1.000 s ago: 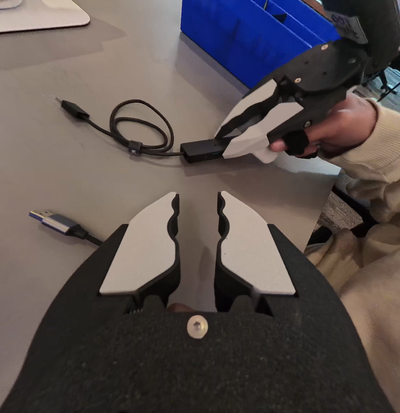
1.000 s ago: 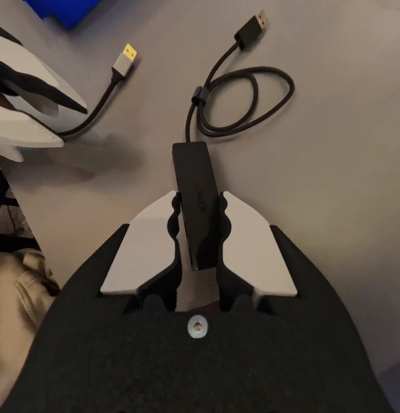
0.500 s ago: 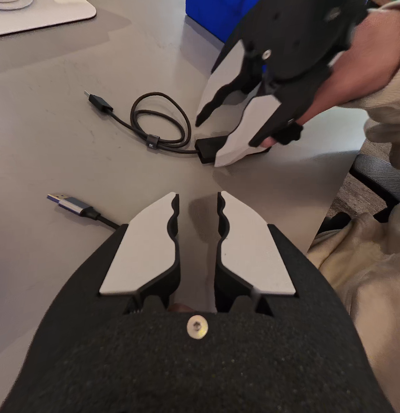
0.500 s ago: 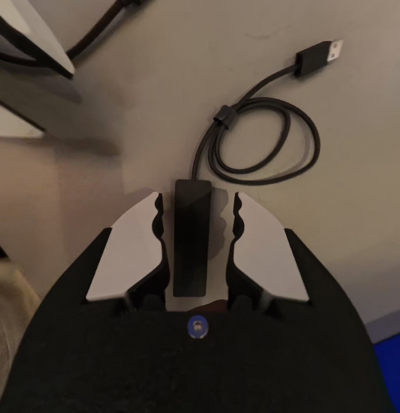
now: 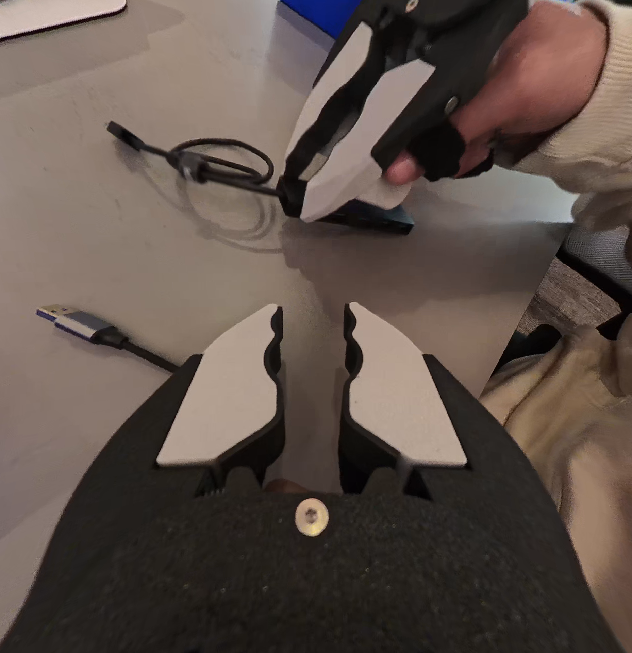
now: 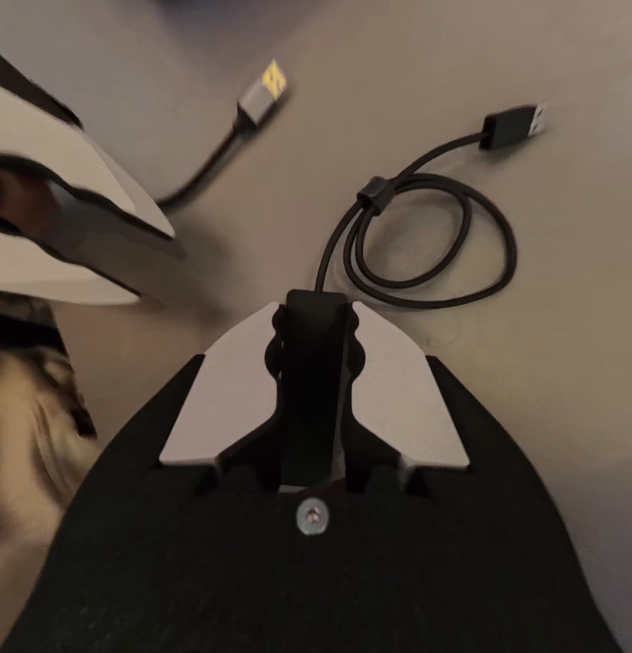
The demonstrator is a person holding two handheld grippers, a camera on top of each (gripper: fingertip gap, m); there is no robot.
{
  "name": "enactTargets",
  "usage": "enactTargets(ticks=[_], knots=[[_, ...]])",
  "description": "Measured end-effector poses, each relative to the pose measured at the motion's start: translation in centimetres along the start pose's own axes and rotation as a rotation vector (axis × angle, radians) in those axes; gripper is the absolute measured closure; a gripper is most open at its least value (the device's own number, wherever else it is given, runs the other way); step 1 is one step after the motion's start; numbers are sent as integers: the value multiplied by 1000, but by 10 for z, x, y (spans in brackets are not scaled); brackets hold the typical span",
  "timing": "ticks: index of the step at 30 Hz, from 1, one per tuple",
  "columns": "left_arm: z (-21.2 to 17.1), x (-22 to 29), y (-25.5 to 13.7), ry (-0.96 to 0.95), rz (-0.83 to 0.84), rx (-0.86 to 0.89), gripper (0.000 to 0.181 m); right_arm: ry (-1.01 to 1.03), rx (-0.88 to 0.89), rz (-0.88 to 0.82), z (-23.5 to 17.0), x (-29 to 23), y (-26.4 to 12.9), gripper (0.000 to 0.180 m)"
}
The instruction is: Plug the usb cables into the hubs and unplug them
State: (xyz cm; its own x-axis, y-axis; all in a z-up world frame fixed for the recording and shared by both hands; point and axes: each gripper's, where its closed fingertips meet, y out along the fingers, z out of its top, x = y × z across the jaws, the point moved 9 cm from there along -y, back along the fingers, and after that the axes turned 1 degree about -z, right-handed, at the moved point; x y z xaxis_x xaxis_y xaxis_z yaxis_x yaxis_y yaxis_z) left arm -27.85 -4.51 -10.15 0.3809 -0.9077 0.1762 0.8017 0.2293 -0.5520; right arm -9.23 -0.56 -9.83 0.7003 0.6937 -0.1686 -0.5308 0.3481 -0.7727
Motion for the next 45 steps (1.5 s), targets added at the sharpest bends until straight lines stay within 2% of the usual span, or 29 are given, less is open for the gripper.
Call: enactTargets(ticks=[11,16,21,28,36,38,42,45], knots=[[24,4,18,-142,-51,142,139,255,590,115,8,-9,-23,147],[37,8,28,-143,-73,159,135,265,718,74,11,-18,-29,147],[35,9,40,-83,-11,105,126,295,750,109,9,-19,-35,147],[33,8,44,15,124,72,126,331,759,112,-2,-13,-40,147],[35,14,53,70,175,62,147,377,737,98,-9,-12,-36,147],[37,16,55,99,184,48,164,393,737,102,-9,-15,-34,147],[39,15,53,95,185,55,167,389,756,97,-9,-17,-37,147],[43,8,46,87,176,91,170,352,764,164,-9,-13,-43,148]])
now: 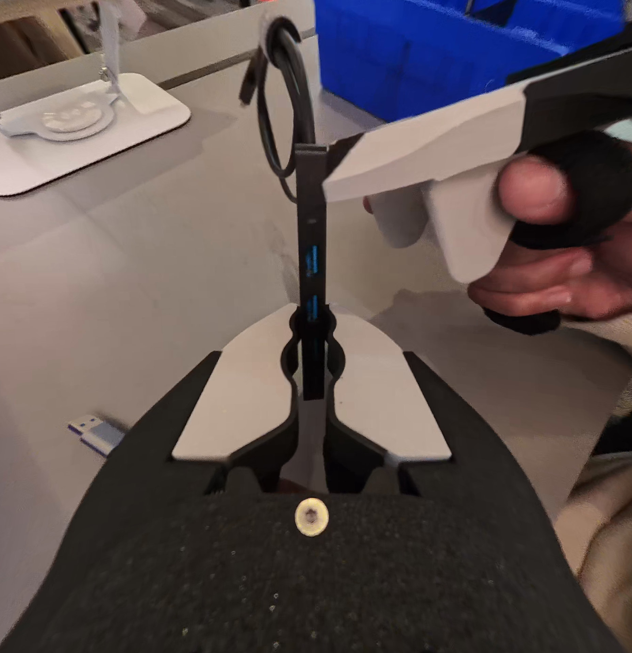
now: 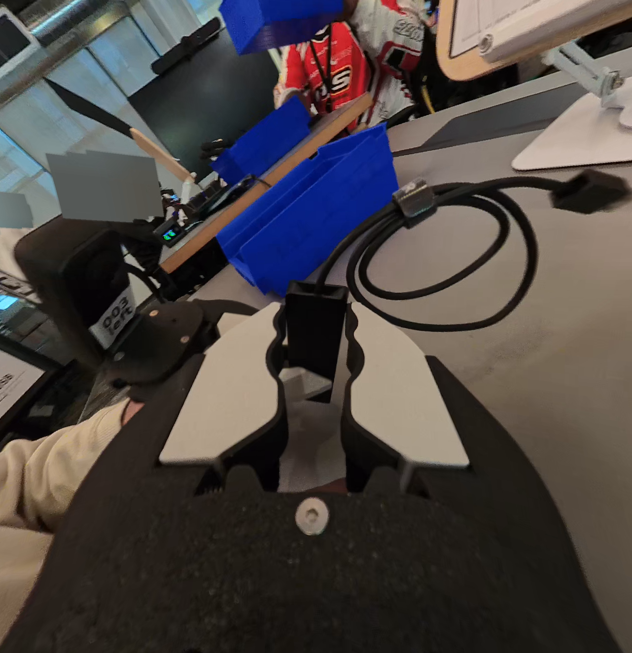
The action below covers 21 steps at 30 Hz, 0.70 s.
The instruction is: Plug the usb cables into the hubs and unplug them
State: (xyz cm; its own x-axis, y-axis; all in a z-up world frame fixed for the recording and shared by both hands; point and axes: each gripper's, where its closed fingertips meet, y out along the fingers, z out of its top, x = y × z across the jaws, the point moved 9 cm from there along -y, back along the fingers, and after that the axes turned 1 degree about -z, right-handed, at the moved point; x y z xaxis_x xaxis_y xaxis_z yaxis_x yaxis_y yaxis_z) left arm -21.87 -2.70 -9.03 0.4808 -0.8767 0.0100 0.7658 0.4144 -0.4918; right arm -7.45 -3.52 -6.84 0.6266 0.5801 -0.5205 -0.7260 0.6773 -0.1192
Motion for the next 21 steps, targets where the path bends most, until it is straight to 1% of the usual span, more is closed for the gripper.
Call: enactTargets(ticks=[1,2,3,5,6,11,14,17,19,21], knots=[[2,-2,-2,-18,-28,12,170,-5,-7,29,2,2,-3,148],[4,-5,-4,-42,-44,20,170,-14,-16,56,4,5,-6,154],[6,-9,-5,-63,-56,32,170,-23,-12,76,7,8,-10,155],[9,-13,-7,-91,-92,54,170,-44,2,72,11,14,-18,141],[10,-14,-8,-106,-114,66,170,-63,-1,74,13,17,-21,138],[19,-14,-8,-170,-266,144,170,-153,-54,196,13,22,-17,140],[23,-13,-8,-208,-341,197,170,-137,-31,302,19,24,-10,143],[26,-16,-6,-244,-343,243,170,-77,-45,429,25,28,-1,144],[26,-20,-5,-224,-275,241,170,-79,-106,433,26,33,0,144],[27,-23,-7,-189,-237,240,170,-76,-73,434,28,36,-8,147]])
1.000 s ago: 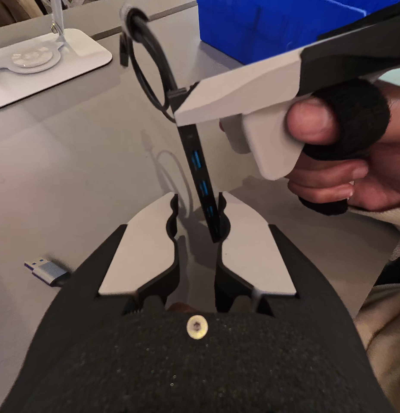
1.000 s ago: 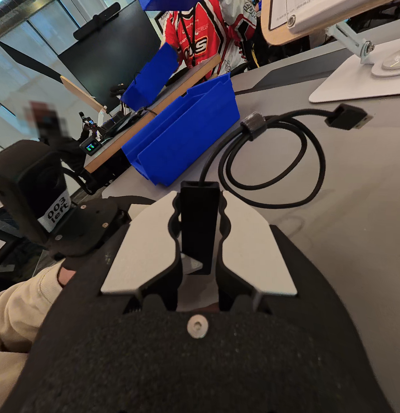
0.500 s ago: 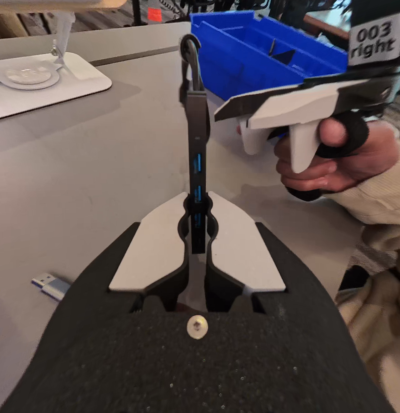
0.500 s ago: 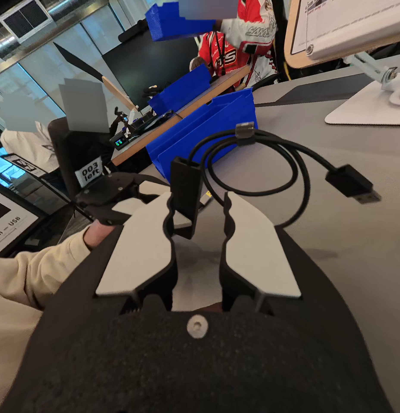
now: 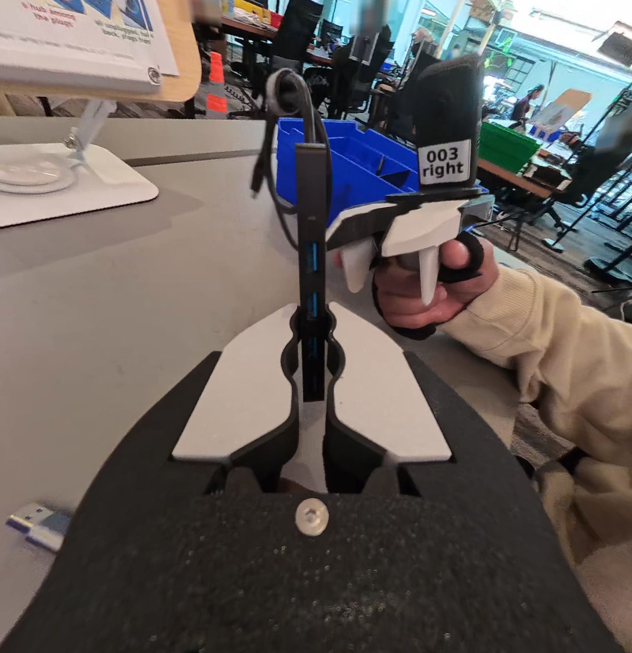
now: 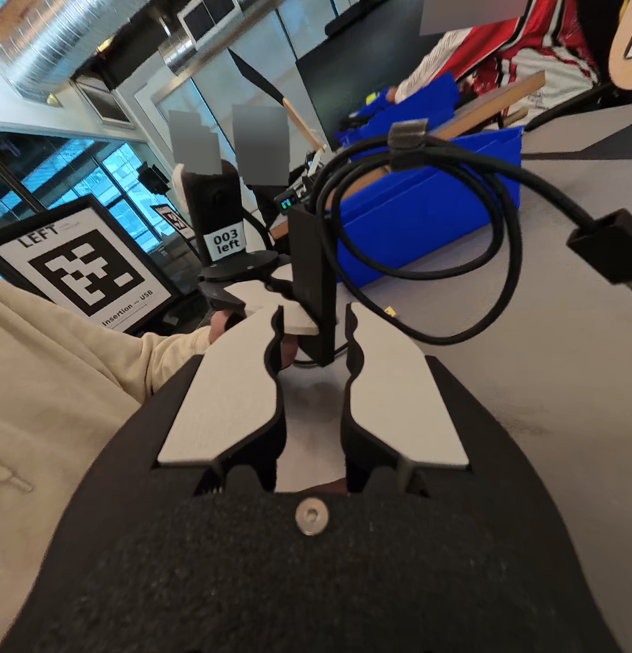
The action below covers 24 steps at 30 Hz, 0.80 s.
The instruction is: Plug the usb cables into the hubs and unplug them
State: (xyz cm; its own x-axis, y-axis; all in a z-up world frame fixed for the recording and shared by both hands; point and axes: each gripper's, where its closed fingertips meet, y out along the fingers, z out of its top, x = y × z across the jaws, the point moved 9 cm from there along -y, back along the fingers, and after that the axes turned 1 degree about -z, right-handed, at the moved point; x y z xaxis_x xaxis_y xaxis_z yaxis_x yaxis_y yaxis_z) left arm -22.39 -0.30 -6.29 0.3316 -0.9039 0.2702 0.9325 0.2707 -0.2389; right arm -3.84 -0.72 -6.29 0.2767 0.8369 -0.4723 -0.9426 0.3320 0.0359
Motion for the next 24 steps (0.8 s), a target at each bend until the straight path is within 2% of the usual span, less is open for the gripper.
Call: enactTargets(ticks=[2,5,10,15,16,17,24], knots=[[2,-2,-3,-21,-36,14,170,1,17,26,-1,-2,-3,154],[3,-3,0,-60,-101,36,170,10,-17,66,-1,-1,12,149],[5,-8,-3,-121,-133,78,170,17,29,142,9,6,25,150],[2,-10,-2,-146,-167,78,170,42,-12,191,11,17,39,148],[1,-10,-2,-153,-175,73,170,49,-12,216,12,18,40,152],[1,-10,-1,-151,-179,69,170,35,-1,242,13,18,40,164],[-4,-5,1,-129,-204,42,166,46,26,327,6,22,34,169]])
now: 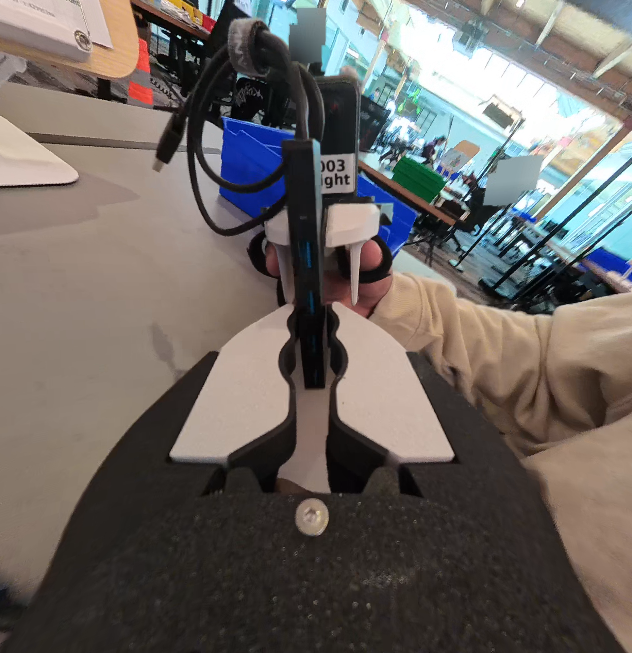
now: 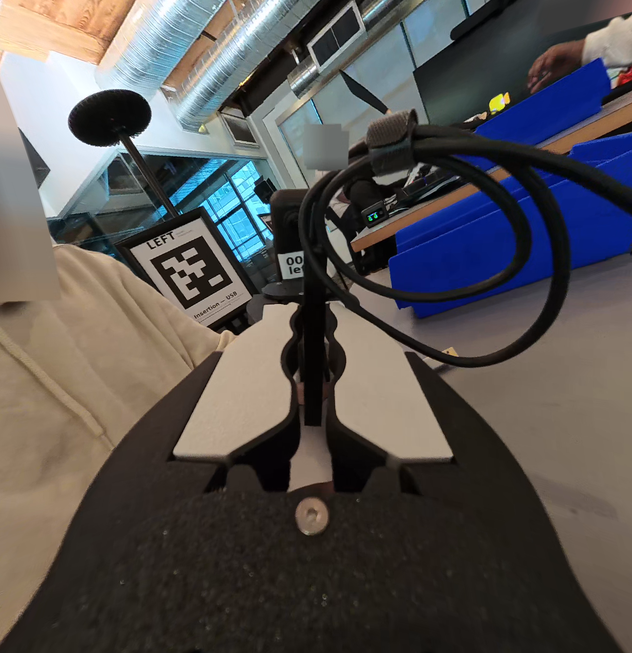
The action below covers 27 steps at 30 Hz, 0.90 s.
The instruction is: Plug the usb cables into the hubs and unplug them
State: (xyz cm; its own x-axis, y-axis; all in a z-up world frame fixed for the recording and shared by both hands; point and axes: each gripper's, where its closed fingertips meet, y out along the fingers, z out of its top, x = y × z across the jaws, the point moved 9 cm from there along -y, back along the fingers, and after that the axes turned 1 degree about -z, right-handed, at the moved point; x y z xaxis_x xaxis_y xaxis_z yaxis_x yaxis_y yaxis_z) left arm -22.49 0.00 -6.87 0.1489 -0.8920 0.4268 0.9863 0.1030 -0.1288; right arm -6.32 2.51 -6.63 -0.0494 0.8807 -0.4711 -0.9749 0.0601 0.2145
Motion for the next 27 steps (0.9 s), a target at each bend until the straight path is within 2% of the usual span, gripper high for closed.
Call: enactTargets(ticks=[4,7,10,14,18,22,27], knots=[[0,4,-23,137,121,-73,140,-26,39,-29,1,-1,-13,169],[-8,1,-52,199,322,-208,135,-79,36,-98,3,-5,-20,169],[-23,-2,-72,194,546,-300,136,-125,36,-169,7,-7,-23,169],[-39,-9,-77,196,860,-413,137,-120,33,-180,6,-7,-23,169],[-44,-24,-68,183,1042,-411,138,-100,17,-169,3,-6,-21,169],[-38,-46,-58,94,1092,-391,137,-69,20,-139,2,-6,-19,169],[-36,-62,-54,-72,1014,-348,136,-61,38,-121,5,-8,-22,169]])
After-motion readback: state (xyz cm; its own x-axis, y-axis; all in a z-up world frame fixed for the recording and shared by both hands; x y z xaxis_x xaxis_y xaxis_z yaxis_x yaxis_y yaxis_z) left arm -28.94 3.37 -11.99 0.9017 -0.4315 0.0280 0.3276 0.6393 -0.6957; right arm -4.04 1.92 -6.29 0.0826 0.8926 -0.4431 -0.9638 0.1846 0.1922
